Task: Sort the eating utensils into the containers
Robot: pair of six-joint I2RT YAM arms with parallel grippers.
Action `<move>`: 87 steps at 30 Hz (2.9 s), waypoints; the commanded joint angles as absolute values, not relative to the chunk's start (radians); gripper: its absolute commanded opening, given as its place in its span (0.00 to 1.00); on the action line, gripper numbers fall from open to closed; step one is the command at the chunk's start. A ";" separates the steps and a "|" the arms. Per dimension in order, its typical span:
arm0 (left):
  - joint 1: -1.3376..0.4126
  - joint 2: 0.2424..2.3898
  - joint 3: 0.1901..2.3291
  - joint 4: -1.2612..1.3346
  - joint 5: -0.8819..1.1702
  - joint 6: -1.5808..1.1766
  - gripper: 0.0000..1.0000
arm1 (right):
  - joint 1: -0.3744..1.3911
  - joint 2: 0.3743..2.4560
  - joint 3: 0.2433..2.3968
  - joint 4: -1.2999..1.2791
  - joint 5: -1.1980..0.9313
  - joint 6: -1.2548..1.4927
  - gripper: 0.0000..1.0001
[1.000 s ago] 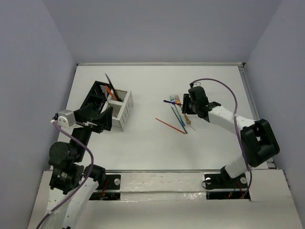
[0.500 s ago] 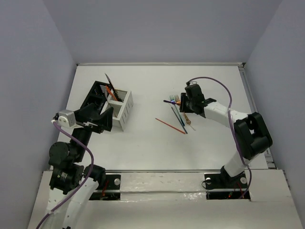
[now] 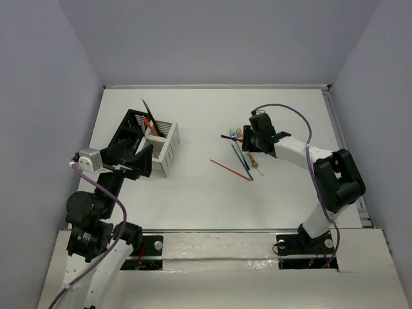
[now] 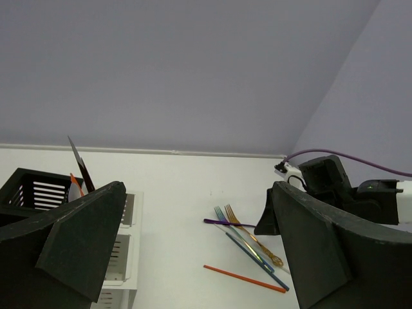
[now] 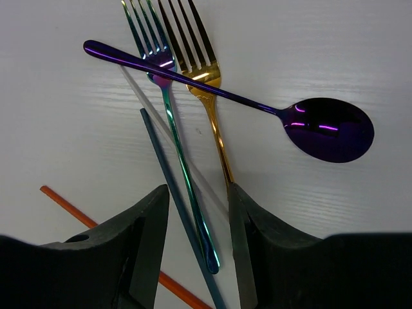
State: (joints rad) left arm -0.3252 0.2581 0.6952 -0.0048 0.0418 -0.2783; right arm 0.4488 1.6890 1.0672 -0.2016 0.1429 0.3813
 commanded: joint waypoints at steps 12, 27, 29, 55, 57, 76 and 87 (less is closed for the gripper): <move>-0.327 0.270 0.695 0.049 0.058 -0.285 0.99 | 0.437 1.673 1.100 -0.210 0.150 0.379 0.45; -0.327 0.265 0.693 0.049 0.060 -0.285 0.99 | 0.391 1.787 1.140 -0.127 0.092 0.494 0.68; -0.327 0.265 0.693 0.049 0.060 -0.285 0.99 | 0.379 1.805 1.141 -0.115 0.066 0.511 0.68; -0.327 0.265 0.693 0.049 0.058 -0.285 0.99 | 0.327 2.008 1.397 -0.216 0.173 0.443 0.68; -0.327 0.267 0.693 0.049 0.058 -0.285 0.99 | 0.327 2.017 1.414 -0.224 0.190 0.437 0.60; -0.336 0.278 0.692 0.055 0.071 -0.287 0.99 | 0.318 1.980 1.436 -0.268 0.241 0.425 0.57; -0.336 0.275 0.693 0.052 0.066 -0.287 0.99 | 0.318 1.839 1.255 -0.152 0.143 0.474 0.57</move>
